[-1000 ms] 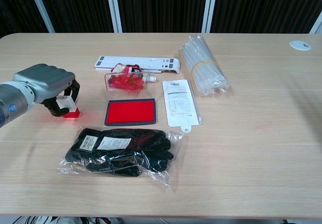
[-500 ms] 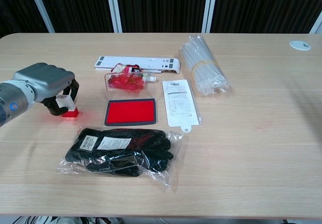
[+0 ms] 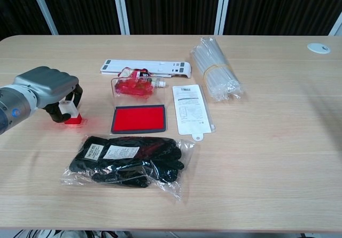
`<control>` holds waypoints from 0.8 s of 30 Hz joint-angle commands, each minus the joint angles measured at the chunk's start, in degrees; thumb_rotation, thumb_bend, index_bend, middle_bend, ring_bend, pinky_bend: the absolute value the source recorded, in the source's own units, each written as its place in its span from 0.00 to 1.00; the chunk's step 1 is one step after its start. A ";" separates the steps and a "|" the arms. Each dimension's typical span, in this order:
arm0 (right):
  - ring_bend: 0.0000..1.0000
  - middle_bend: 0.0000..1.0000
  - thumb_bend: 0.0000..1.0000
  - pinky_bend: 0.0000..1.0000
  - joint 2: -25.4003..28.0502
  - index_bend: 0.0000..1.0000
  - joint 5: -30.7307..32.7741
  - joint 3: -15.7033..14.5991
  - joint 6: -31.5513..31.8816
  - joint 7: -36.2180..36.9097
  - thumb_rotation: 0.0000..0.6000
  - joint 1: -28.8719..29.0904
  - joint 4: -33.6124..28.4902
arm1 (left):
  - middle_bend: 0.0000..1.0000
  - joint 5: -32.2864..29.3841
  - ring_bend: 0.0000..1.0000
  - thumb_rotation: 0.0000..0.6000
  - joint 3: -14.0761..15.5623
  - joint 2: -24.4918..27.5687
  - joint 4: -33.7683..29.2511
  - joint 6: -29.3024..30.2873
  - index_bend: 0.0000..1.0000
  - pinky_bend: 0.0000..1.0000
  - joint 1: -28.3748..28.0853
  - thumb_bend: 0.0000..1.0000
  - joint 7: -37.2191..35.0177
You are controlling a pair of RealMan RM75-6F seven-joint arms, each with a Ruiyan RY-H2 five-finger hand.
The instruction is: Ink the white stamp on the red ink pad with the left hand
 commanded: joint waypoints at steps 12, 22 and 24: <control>0.00 0.00 0.10 0.17 0.01 0.00 -0.03 -0.02 0.00 0.01 1.00 -0.01 -0.07 | 0.47 -1.16 0.41 1.00 -0.08 0.04 -0.11 0.02 0.48 0.52 -0.24 0.37 1.33; 0.00 0.00 0.10 0.17 0.02 0.00 0.00 -0.01 -0.02 0.02 1.00 -0.01 -0.05 | 0.43 -2.21 0.39 1.00 -0.14 -0.02 -0.17 0.04 0.44 0.51 -0.48 0.35 2.29; 0.00 0.00 0.10 0.17 0.01 0.00 -0.02 -0.01 0.00 -0.01 1.00 -0.01 -0.04 | 0.43 -2.36 0.39 1.00 -0.17 0.06 -0.28 0.05 0.43 0.51 -0.53 0.35 2.42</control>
